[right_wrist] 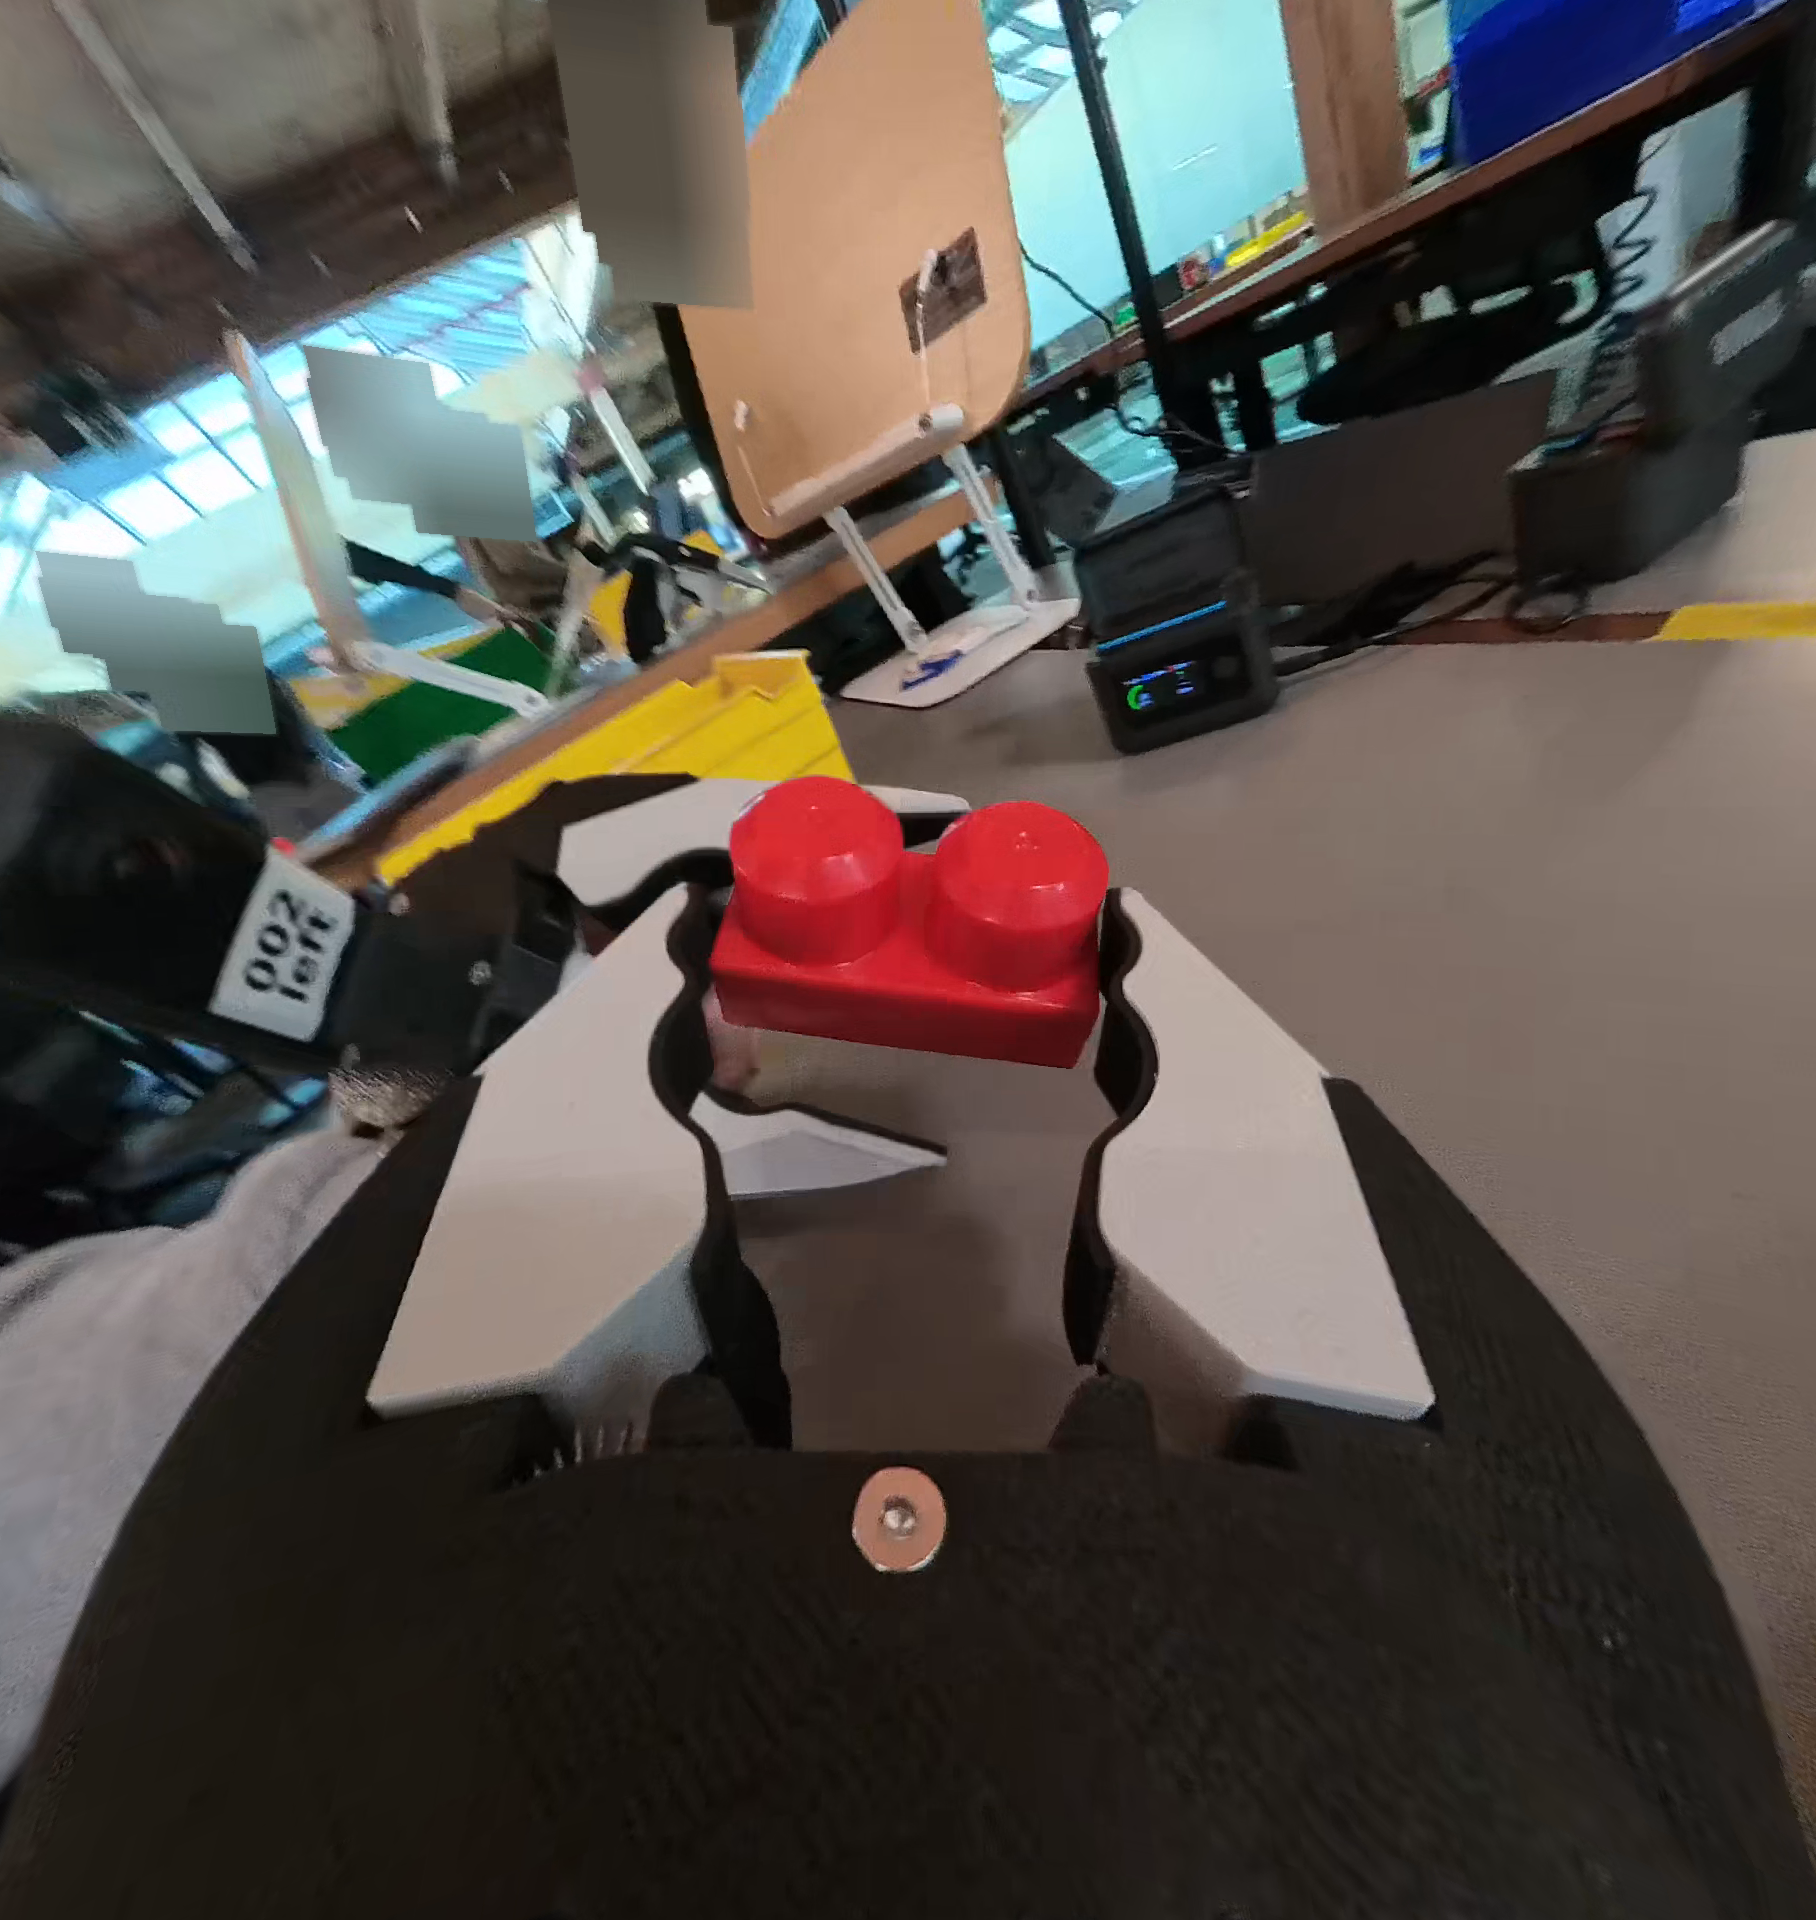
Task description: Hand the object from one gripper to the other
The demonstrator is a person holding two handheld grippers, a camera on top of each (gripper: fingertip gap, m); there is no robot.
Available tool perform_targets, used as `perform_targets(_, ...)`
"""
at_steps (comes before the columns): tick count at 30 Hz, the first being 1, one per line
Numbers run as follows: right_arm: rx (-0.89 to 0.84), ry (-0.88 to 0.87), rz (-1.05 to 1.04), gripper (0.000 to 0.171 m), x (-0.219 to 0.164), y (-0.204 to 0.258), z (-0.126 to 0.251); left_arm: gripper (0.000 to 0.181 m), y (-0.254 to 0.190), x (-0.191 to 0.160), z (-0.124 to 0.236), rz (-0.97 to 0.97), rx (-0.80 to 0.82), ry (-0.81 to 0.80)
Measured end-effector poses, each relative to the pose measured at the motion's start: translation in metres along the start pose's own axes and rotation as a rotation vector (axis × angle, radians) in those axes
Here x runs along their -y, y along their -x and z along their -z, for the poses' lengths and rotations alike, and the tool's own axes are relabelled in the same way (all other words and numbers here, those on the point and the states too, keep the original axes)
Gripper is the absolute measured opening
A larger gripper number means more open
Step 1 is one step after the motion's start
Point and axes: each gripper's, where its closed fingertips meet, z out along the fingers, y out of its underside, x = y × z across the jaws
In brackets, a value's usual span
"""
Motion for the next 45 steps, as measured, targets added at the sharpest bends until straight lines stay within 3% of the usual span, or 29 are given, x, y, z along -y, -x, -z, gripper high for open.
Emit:
perform_targets(5, 0.066, -0.002, -0.063, 0.074, -0.004, 0.008, -0.004, 0.037, 0.003, 0.015, 0.007, 0.002, 0.036, -0.082)
perform_targets(9, 0.068, -0.066, 0.007, 0.074, 0.003, 0.009, -0.001, 0.035, 0.011, 0.011, 0.007, 0.067, 0.057, -0.058)
perform_targets(11, 0.061, -0.122, 0.067, 0.077, 0.013, 0.010, 0.004, 0.034, 0.017, 0.009, 0.009, 0.189, 0.026, -0.081)
perform_targets(13, 0.052, -0.149, 0.165, 0.081, 0.020, 0.011, 0.011, 0.034, 0.024, 0.012, 0.014, 0.408, -0.059, -0.149)
perform_targets(16, -0.007, -0.127, 0.472, 0.082, 0.020, 0.013, 0.018, 0.034, 0.025, 0.012, 0.021, 0.750, -0.278, -0.221)
perform_targets(21, -0.105, 0.001, 0.946, 0.081, -0.001, 0.016, 0.015, 0.034, 0.003, 0.014, 0.030, 1.145, -0.701, -0.237)
perform_targets(24, -0.100, 0.033, 1.030, 0.069, -0.011, 0.020, 0.009, 0.034, -0.006, 0.023, 0.038, 1.201, -0.840, -0.259)
perform_targets(28, -0.075, 0.001, 1.038, 0.044, -0.009, 0.026, 0.010, 0.034, -0.013, 0.024, 0.040, 1.185, -0.879, -0.236)
perform_targets(30, -0.063, 0.010, 1.011, 0.043, -0.010, 0.026, 0.010, 0.034, -0.013, 0.023, 0.039, 1.197, -0.879, -0.229)
perform_targets(33, -0.032, 0.022, 0.901, 0.043, -0.010, 0.024, 0.011, 0.038, -0.009, 0.027, 0.038, 1.126, -0.825, -0.281)
perform_targets(36, 0.005, 0.015, 0.695, 0.043, -0.003, 0.019, 0.014, 0.079, 0.004, 0.020, 0.029, 0.947, -0.617, -0.280)
perform_targets(41, 0.157, 0.111, 0.257, 0.042, -0.012, 0.012, 0.020, 0.122, 0.029, 0.002, 0.022, 0.252, -0.096, -0.195)
perform_targets(45, 0.219, 0.186, 0.006, 0.042, -0.021, 0.007, 0.022, 0.117, 0.008, -0.010, 0.013, -0.231, 0.004, -0.042)
